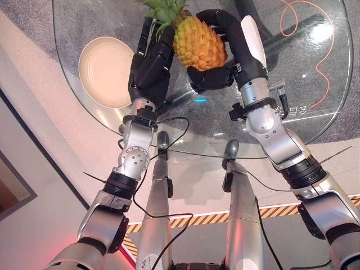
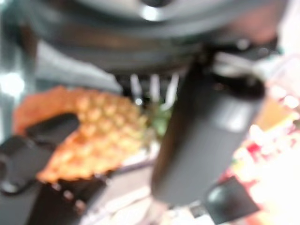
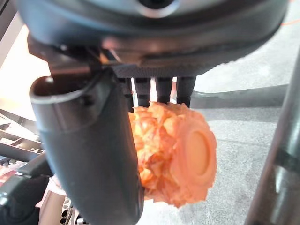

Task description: Pick up the fruit to the plate

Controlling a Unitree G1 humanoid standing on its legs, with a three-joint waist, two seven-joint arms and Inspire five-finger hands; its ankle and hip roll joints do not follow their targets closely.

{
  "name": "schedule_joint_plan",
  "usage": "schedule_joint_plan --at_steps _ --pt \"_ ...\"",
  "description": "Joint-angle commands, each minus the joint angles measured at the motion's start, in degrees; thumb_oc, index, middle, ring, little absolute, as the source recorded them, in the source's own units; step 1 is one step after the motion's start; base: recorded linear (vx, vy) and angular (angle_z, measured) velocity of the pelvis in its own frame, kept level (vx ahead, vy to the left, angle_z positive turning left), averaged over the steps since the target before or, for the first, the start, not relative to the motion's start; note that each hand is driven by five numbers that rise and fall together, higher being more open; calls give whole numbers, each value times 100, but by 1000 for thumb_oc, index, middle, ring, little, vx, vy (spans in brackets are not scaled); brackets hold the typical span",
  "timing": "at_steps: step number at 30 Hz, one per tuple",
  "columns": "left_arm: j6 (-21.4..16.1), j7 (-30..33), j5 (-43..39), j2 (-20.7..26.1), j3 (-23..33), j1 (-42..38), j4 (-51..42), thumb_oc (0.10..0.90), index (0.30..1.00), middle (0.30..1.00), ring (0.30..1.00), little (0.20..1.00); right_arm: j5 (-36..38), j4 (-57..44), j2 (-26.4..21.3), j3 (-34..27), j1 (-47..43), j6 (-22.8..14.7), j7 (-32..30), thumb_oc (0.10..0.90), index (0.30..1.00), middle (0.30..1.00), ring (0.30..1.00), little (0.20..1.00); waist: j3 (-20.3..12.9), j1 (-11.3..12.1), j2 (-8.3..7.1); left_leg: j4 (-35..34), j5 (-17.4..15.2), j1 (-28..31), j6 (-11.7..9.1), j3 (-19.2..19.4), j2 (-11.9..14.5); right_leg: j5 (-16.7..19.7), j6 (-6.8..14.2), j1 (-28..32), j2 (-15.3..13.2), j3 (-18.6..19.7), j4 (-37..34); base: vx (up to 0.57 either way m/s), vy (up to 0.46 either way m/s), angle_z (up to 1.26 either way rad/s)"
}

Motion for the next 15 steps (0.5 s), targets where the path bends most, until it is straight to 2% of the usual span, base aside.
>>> schedule_joint_plan --at_steps 1,15 --pt "-400 -237 183 -43 121 -854 -536 800 900 900 900 900 -352 -1086 192 203 -801 -574 165 100 300 300 300 200 -106 -32 -162 510 -448 -21 324 307 -372 1071 44 614 381 -308 -1600 0 0 0" --pt "-315 -163 12 -42 133 -870 -546 800 900 900 900 900 -837 -1124 60 376 -973 -734 489 100 300 300 300 200 -106 -14 -171 514 -431 -44 320 288 -390 1093 49 602 380 -328 -1616 0 0 0"
